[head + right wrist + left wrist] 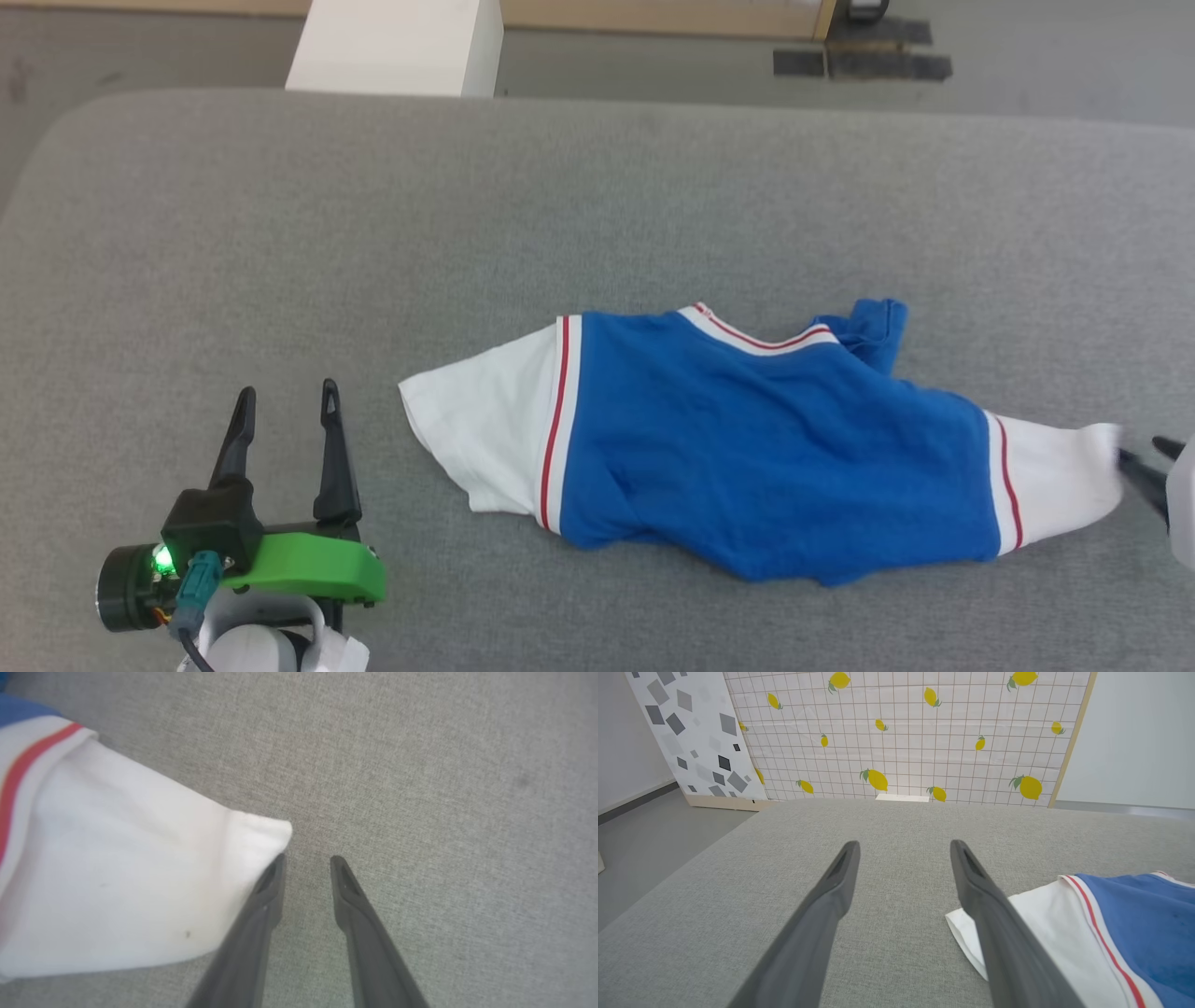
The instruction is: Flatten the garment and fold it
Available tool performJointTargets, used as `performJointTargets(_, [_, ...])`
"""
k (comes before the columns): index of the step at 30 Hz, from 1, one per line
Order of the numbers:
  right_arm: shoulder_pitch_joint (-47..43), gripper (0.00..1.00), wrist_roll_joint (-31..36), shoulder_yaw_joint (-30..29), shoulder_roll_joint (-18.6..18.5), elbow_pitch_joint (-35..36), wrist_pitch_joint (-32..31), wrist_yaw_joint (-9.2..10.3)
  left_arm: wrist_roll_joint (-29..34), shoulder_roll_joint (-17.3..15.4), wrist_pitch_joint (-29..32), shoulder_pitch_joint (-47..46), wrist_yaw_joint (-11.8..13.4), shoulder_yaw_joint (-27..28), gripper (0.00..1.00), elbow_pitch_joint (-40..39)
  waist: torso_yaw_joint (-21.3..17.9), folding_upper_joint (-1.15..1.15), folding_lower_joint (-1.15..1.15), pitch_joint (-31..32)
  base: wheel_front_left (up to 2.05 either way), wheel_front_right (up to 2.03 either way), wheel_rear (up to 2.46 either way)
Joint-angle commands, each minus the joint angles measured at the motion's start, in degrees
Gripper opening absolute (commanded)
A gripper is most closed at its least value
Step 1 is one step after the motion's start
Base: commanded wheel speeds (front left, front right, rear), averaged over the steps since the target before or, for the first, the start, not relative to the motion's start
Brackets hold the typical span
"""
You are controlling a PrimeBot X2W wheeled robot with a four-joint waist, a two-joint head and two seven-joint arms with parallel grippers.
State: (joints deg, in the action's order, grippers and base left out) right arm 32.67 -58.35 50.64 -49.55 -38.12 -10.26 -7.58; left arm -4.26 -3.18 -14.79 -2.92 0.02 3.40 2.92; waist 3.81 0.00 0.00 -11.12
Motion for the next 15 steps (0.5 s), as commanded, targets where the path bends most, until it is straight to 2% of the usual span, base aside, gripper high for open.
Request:
performJointTargets(1, [-1.1,1.0,1.0,0.1,0.0,0.4,1.7,0.09,1.0,0.0,-0.2,-0.6,-0.4,0.4,1.0,-0.1,-0.9,0.0,0.0,2.9,0.0,0.0,0.0])
performJointTargets(5, [-2.0,1.0,3.8,-1.0,-1.5,2.4,7.7,0.09,1.7,-1.6,-0.2,-1.2,-1.6,1.2,1.0,0.0,-1.7,0.0,0.0,5.5,0.0,0.0,0.0])
performJointTargets(10, [-2.9,1.0,8.4,-6.1,-2.4,3.3,17.5,0.09,2.7,-5.3,-0.2,-4.9,-3.9,0.8,1.0,2.1,-2.2,0.0,0.0,7.0,0.0,0.0,0.0])
performJointTargets(12, [-3.4,1.0,11.6,-9.7,-1.5,2.8,22.1,0.09,2.7,-7.1,0.1,-7.3,-4.9,0.2,1.0,4.8,-2.4,0.0,0.0,7.3,0.0,0.0,0.0])
performJointTargets(15, [-4.5,1.0,15.0,-16.4,2.1,3.2,24.6,0.09,1.8,-9.9,3.5,-11.8,-6.3,-1.2,1.0,7.8,-2.7,0.0,0.0,7.1,0.0,0.0,0.0])
